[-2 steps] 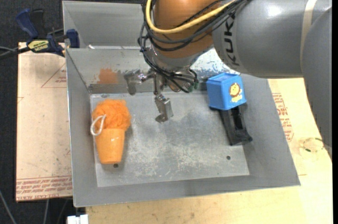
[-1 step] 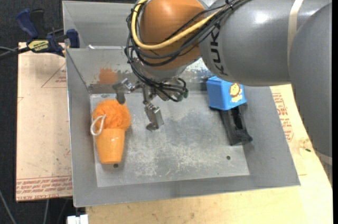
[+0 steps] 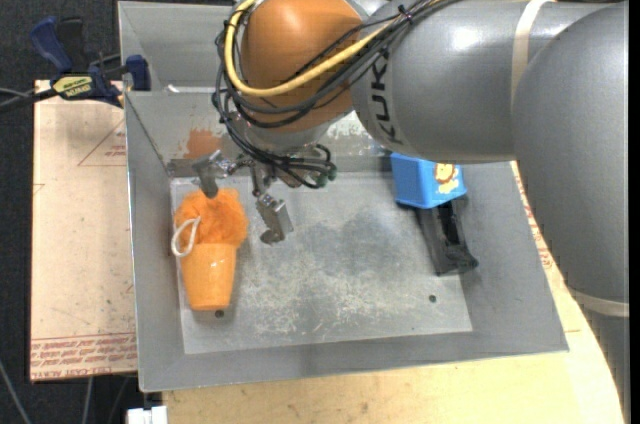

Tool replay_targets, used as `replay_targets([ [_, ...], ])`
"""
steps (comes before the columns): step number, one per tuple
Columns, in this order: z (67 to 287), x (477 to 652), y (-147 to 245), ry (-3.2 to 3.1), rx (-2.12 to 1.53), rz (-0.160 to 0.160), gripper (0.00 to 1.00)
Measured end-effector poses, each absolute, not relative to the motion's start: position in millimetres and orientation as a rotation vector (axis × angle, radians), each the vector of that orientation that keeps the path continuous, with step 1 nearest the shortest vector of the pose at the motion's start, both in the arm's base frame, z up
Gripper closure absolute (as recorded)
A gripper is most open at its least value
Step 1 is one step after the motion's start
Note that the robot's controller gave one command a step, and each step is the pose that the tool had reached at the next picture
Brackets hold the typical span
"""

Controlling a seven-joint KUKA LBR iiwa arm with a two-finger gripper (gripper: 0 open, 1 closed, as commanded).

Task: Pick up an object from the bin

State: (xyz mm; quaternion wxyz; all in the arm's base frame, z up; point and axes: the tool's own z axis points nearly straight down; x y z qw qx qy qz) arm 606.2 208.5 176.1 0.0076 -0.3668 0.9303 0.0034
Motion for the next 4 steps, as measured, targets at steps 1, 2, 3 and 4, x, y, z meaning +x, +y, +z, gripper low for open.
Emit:
replay_targets([
  [1, 151, 594.1, 228, 2.869, -1.244, 0.003, 0.0],
  [2, 106, 614.6, 230, 2.688, -1.584, 0.012, 1.0],
  [3, 106, 614.6, 230, 2.688, -1.584, 0.012, 1.0],
  [4, 293, 620.6, 233, 2.688, -1.556, 0.01, 1.0],
])
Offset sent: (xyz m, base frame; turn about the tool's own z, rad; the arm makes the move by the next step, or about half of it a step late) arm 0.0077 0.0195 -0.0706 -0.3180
